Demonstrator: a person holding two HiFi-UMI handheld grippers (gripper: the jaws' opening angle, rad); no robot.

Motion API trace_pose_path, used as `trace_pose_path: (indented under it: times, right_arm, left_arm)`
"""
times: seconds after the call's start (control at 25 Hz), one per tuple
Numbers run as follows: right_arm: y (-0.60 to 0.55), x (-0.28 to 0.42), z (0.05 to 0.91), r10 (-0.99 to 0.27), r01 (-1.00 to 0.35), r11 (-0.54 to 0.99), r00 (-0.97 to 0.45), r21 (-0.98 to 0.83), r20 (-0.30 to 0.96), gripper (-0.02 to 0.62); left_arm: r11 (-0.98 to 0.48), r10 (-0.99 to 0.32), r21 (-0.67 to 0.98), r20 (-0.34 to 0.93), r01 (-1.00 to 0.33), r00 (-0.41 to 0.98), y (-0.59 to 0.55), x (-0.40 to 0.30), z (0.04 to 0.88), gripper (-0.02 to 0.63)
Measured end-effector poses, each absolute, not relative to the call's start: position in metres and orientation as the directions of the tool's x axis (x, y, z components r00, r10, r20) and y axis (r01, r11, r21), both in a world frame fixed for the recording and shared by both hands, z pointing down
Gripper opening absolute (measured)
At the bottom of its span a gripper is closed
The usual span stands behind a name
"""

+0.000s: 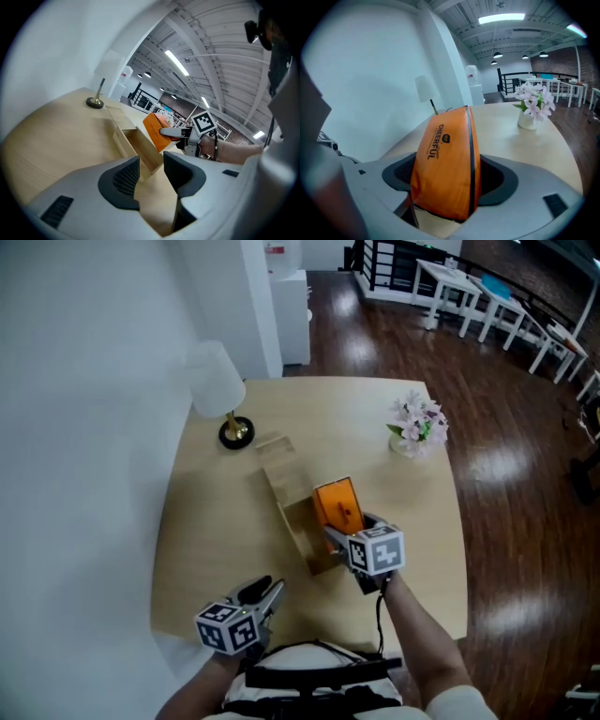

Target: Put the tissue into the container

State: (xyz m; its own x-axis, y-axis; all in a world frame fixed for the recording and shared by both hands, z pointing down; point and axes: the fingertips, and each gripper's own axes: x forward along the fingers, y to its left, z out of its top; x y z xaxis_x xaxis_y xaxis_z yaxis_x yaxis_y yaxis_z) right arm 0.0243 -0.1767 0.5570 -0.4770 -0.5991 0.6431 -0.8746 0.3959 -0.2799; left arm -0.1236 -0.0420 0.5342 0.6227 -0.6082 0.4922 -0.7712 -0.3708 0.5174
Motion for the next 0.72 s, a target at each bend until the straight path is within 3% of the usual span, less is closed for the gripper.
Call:
trace_pose_path:
  times: [0.28,0.72]
  right_arm:
    - [-0.173,-0.027,0.581,-0.52,-0.847,0.441,-0.51,-0.296,0.685,0.38]
    - [-0.17,-0.041,0.621,-0.439,-0.844,0.478,-0.471,-0.245,0.765,0.382]
  left_arm:
    - [-0.349,-0.633,0.533,0.473,-0.771,0.613,-0.038,-0.144,0.53,0.165]
    - [-0.325,-0.638,0.55,0.474,-0.77,0.607,-0.04,-0.155,0.533,0.166]
